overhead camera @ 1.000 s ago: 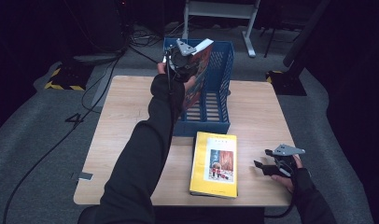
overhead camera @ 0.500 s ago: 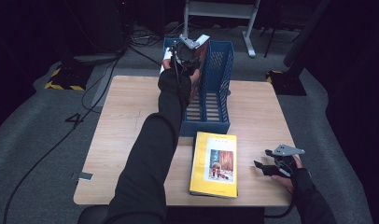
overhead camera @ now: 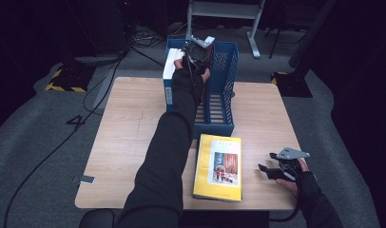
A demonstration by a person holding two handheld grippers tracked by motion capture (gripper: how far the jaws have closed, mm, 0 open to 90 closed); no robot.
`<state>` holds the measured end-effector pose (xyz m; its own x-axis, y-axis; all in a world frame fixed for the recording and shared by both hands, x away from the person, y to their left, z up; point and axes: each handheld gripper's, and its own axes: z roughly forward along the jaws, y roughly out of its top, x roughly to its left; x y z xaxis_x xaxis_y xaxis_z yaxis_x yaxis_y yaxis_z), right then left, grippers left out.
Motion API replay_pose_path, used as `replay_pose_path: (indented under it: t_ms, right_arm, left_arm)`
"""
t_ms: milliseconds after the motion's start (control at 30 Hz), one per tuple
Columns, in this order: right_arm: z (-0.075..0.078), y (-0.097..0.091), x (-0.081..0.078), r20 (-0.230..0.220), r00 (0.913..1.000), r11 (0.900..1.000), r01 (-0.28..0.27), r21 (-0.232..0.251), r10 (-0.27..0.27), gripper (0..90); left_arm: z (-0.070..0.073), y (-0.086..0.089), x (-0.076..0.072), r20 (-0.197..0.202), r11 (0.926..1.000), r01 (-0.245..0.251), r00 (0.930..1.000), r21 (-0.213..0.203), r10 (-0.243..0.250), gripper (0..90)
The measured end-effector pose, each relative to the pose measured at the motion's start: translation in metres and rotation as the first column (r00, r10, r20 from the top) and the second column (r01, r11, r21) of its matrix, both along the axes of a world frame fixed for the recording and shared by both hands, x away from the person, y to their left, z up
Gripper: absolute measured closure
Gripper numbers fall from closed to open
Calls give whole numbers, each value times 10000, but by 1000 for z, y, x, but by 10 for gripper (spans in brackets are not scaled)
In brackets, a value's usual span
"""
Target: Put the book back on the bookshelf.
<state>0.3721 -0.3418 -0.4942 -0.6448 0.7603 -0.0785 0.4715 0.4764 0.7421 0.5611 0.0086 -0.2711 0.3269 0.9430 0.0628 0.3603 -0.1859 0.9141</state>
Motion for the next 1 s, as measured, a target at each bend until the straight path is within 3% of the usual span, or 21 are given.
replay_pose_path:
  t_ms: [200,433,567,767,1000]
  right_arm:
    - [-1,1,-1,-22,10000,9999,-92,-59,92,284]
    - [-2,1,0,6,10000,10000,-77,-30,77,284]
    - [-3,3,-1,-41,10000,9999,-91,-98,90,284]
    - [-2,3,-2,93,9996,9997,-257,-41,258,284]
    - [-2,3,-2,104,9997,9997,-233,-22,234,290]
  left_arm:
    - [-5,-7,9,111,9985,-543,9985,42,542,734]
    - [-13,-13,11,102,9954,-897,9959,-344,901,734]
    - [-23,-17,9,273,9946,-886,9956,-544,902,733]
    - [-34,-14,7,344,9953,-809,9960,-529,828,732]
    - [-55,-8,4,38,9962,-613,9981,-617,617,728]
